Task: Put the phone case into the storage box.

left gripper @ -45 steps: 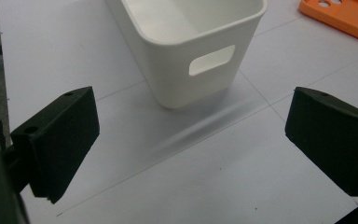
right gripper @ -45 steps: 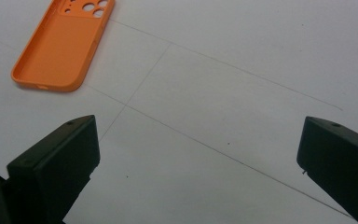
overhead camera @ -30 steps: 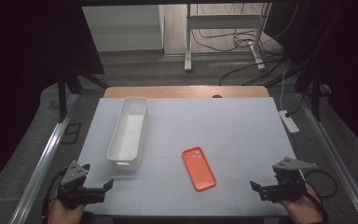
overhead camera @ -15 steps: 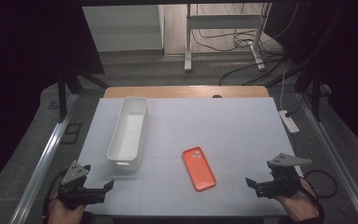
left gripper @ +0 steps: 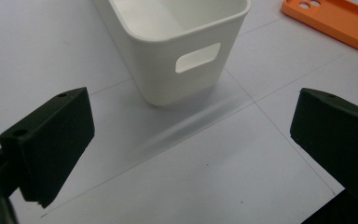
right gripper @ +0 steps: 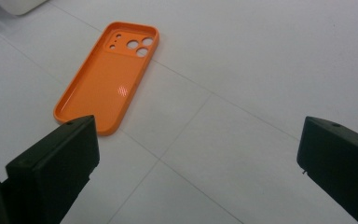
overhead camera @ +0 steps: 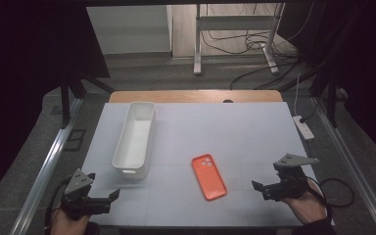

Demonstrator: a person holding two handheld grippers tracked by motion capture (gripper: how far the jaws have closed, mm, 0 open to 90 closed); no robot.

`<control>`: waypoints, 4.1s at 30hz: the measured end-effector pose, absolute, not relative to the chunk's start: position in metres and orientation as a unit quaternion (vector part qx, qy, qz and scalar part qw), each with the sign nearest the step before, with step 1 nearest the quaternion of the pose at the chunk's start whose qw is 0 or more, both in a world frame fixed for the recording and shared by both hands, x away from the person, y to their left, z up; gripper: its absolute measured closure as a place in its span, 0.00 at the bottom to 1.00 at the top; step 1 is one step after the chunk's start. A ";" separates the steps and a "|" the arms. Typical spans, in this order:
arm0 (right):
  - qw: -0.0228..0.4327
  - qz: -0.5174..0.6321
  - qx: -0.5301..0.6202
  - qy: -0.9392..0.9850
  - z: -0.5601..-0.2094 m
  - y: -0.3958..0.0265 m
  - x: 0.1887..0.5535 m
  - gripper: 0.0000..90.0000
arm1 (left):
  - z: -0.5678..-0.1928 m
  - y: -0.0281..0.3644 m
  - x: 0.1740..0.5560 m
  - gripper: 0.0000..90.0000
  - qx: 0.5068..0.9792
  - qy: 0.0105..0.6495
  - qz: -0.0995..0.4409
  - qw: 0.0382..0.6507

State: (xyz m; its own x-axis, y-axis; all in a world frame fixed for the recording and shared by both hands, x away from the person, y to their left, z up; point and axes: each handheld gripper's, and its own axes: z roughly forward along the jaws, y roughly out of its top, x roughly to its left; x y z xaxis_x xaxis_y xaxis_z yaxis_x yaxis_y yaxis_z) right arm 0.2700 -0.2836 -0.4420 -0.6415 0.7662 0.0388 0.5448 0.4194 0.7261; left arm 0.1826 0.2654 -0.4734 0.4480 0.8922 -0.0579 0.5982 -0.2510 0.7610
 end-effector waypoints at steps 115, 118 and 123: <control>0.087 0.253 0.332 0.904 -0.496 -0.162 0.333 0.01 | -0.473 0.267 0.182 0.01 0.768 0.478 0.191 0.382; 0.087 0.242 0.333 0.907 -0.500 -0.162 0.333 0.02 | -0.474 0.267 0.182 0.01 0.768 0.477 0.191 0.382; 0.081 0.238 0.336 0.908 -0.504 -0.164 0.334 0.06 | -0.474 0.267 0.182 0.01 0.768 0.477 0.190 0.382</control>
State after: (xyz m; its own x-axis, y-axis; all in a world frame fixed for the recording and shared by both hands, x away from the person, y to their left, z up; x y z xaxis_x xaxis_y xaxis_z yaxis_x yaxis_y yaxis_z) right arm 0.3342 -0.1638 -0.5044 -0.7609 0.6488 0.0126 0.5712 0.6604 0.4874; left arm 0.1824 0.2670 -0.4736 0.4720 0.8786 -0.0725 0.5877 -0.2523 0.7688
